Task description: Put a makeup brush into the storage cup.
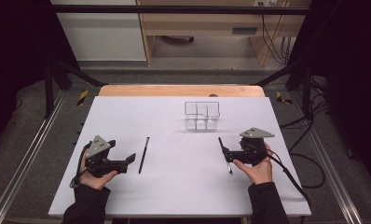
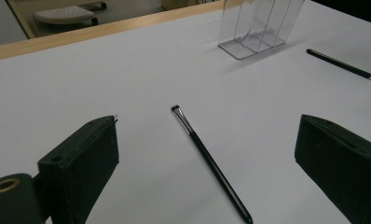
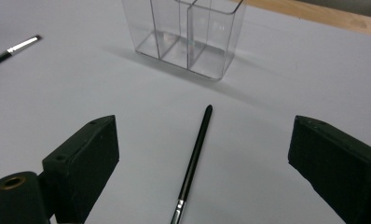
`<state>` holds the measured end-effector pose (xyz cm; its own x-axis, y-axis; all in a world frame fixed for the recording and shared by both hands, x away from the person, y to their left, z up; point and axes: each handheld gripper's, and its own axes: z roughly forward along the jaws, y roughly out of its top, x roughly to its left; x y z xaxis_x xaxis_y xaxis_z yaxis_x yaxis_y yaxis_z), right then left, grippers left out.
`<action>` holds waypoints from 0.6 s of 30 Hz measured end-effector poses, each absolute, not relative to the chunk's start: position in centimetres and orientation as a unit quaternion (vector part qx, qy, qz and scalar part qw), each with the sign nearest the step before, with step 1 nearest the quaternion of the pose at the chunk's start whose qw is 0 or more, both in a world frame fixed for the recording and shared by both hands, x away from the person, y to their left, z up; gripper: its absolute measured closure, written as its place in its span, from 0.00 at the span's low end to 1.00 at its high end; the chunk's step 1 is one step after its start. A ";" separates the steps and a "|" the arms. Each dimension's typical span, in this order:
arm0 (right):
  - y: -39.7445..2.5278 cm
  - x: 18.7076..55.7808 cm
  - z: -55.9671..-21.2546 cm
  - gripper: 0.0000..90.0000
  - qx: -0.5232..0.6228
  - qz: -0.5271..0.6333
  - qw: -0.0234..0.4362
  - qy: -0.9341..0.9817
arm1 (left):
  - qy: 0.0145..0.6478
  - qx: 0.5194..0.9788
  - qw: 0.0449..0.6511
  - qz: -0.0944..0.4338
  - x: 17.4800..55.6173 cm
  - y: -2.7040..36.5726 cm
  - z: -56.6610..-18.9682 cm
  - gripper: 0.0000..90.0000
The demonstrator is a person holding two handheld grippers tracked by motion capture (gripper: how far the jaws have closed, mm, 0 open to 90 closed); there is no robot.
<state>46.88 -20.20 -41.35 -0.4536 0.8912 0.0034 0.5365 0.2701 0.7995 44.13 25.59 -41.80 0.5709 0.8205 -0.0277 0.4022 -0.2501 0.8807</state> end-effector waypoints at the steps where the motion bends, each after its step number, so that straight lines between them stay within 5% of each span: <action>1: -20.1 47.0 -41.6 0.11 0.467 0.376 0.233 0.766 | 0.404 0.758 0.460 0.227 44.1 25.6 -41.8 0.06; 18: -19.2 48.7 -44.9 0.22 0.483 0.308 0.199 0.795 | 0.399 0.764 0.455 0.224 44.2 25.3 -41.9 0.07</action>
